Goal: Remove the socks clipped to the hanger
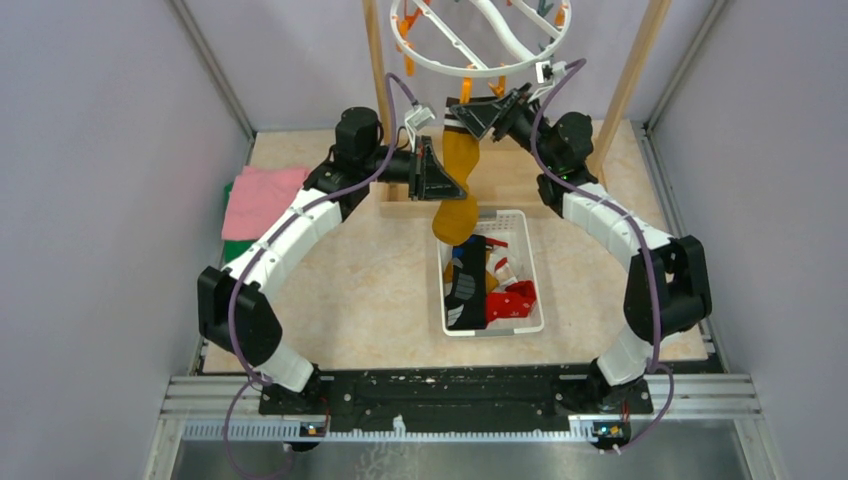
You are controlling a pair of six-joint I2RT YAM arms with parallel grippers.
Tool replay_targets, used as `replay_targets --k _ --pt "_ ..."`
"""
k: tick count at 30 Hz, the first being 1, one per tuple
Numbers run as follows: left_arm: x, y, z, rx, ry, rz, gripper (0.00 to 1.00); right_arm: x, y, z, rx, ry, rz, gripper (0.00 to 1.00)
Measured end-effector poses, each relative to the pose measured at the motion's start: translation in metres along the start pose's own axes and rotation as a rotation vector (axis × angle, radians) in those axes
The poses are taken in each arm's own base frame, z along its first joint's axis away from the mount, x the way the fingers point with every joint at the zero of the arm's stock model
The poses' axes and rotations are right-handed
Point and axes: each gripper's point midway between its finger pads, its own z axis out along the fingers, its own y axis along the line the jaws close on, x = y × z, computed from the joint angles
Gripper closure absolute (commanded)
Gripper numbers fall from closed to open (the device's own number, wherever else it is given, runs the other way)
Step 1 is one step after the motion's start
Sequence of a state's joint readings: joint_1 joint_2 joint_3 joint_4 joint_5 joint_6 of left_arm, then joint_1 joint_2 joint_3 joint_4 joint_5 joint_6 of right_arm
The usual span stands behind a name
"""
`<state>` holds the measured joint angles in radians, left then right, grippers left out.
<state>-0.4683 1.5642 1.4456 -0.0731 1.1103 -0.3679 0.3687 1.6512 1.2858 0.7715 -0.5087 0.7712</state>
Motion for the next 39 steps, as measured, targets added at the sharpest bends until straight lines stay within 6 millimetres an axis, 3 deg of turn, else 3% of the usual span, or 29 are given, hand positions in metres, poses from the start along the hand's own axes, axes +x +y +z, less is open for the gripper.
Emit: replay_targets --k 5,8,17,28,34,39 --pt "0.000 0.000 0.000 -0.003 0.000 -0.002 1.00 -0.014 0.013 0.006 -0.048 -0.046 0.016 0.32" --pt "0.000 0.000 0.000 -0.004 -0.001 -0.002 1.00 -0.021 0.024 0.007 -0.089 -0.079 0.029 0.33" --pt "-0.001 0.002 0.001 -0.015 -0.002 0.000 1.00 -0.029 0.042 0.013 -0.158 -0.162 0.074 0.30" --pt "0.000 0.004 0.001 -0.024 -0.002 0.012 1.00 -0.052 0.055 0.004 -0.230 -0.310 0.134 0.22" --pt "0.001 0.004 0.001 -0.024 0.002 0.008 1.00 -0.043 0.047 -0.001 -0.204 -0.363 0.174 0.17" --pt "0.002 0.004 0.001 -0.025 0.005 0.004 1.00 -0.015 0.027 -0.007 -0.120 -0.348 0.203 0.17"
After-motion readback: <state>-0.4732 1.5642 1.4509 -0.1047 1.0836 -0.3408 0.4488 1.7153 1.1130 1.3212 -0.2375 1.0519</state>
